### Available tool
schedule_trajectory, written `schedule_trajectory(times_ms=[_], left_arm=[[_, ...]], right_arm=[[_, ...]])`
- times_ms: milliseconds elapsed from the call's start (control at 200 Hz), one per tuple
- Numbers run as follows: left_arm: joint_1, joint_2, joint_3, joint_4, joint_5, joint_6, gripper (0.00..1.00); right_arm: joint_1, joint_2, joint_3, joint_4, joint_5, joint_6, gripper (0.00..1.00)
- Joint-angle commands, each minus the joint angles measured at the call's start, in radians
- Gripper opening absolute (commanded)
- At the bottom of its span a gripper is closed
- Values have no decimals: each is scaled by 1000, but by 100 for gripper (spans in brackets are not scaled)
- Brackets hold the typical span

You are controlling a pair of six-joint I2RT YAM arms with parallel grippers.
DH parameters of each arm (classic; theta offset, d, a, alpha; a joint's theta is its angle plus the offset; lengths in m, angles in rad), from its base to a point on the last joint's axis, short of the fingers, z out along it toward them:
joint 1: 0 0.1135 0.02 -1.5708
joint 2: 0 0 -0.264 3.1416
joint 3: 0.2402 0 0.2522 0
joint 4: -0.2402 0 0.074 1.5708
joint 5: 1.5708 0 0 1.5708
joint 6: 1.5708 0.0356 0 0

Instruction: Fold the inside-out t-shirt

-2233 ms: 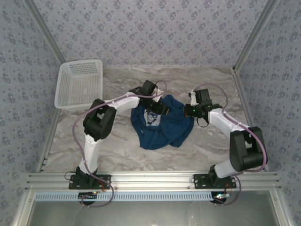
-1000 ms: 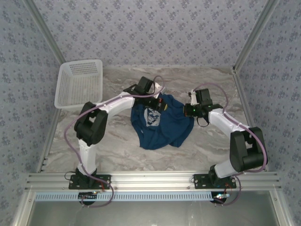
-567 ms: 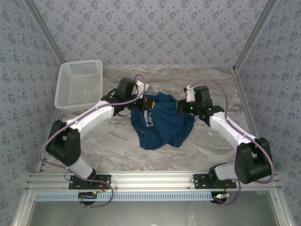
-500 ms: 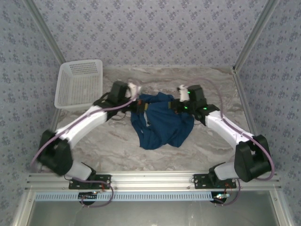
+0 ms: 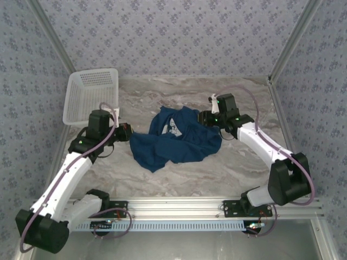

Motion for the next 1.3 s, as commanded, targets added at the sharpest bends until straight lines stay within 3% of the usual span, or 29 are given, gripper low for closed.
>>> schedule_trajectory(times_ms=[0,240,405,580,655,779,894,1054,1194,1294], left_arm=[[5,-20,13,2,25,-16,0],[6,-11,15,25,35,-20,0],[5,-4,14,36,30,-24,0],[14,-27,51,-11,-64,-30,0],[44,-54,81,-39,-100,-38,0],[131,-93,148,-106,-132,-53,0],[209,-109,189,-150,-128,-40,0],[240,-90,223,-161,-77,-4,0],[240,-74,214,-161,-24,11,0],[240,-70,190,-189,6,16,0]], right_arm=[[3,82,-13,-94,144,-13,52],[31,254,34,-65,187,-37,60],[55,330,79,-103,182,-71,59],[16,307,85,-149,226,-89,18],[-40,227,58,-153,191,-71,9],[-183,45,-62,-101,20,1,7],[-283,-63,-172,-51,-67,74,8],[-312,-97,-240,-21,-59,88,21],[-264,-109,-255,-33,-50,89,41],[-182,-119,-243,-55,13,80,47]])
